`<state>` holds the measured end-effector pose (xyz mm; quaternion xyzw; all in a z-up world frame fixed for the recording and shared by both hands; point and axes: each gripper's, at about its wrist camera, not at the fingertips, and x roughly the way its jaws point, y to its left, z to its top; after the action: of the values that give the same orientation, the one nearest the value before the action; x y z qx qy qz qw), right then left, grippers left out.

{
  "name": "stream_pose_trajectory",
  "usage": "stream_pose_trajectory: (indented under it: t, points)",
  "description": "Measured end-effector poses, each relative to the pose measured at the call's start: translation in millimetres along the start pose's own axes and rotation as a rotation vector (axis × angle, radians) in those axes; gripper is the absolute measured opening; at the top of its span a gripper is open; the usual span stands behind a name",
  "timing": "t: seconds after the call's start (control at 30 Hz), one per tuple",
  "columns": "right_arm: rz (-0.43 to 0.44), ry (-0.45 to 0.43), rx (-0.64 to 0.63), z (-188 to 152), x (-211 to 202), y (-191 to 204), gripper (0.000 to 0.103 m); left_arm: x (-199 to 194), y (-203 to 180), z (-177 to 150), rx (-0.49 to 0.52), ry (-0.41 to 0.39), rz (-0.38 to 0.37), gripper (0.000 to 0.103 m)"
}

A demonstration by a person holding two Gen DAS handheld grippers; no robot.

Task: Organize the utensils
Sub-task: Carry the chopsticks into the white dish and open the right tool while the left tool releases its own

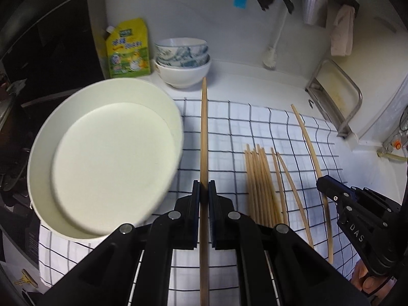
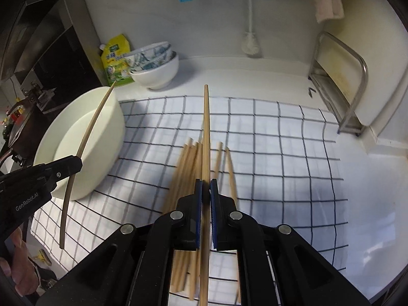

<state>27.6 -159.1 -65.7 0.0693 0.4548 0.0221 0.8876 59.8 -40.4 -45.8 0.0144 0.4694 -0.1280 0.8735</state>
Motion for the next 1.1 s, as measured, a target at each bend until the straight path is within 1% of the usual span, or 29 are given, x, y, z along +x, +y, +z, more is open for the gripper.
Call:
stream_pose_trajectory:
  t: [0.23, 0.43, 0.57, 0.7, 0.83, 0.97, 1.1]
  points:
    - [0.062, -0.033, -0.074, 29, 3, 53, 0.006, -22, 50, 12, -0.051, -0.045, 0.062, 0.007]
    - [0.124, -0.042, -0.131, 52, 17, 108, 0.006, -34, 98, 23, -0.083, -0.078, 0.116, 0.007]
    - [0.156, -0.043, -0.161, 67, 30, 142, 0.006, -35, 126, 31, -0.091, -0.089, 0.139, 0.007]
    - [0.178, -0.042, -0.173, 80, 45, 171, 0.006, -29, 151, 38, -0.090, -0.085, 0.149, 0.007]
    - [0.188, -0.026, -0.175, 86, 64, 194, 0.006, -15, 173, 42, -0.090, -0.065, 0.148, 0.007]
    - [0.190, 0.020, -0.155, 87, 88, 208, 0.006, 6, 185, 44, -0.081, -0.027, 0.139, 0.007]
    - [0.189, 0.068, -0.130, 84, 109, 215, 0.006, 28, 192, 42, -0.071, 0.020, 0.121, 0.007]
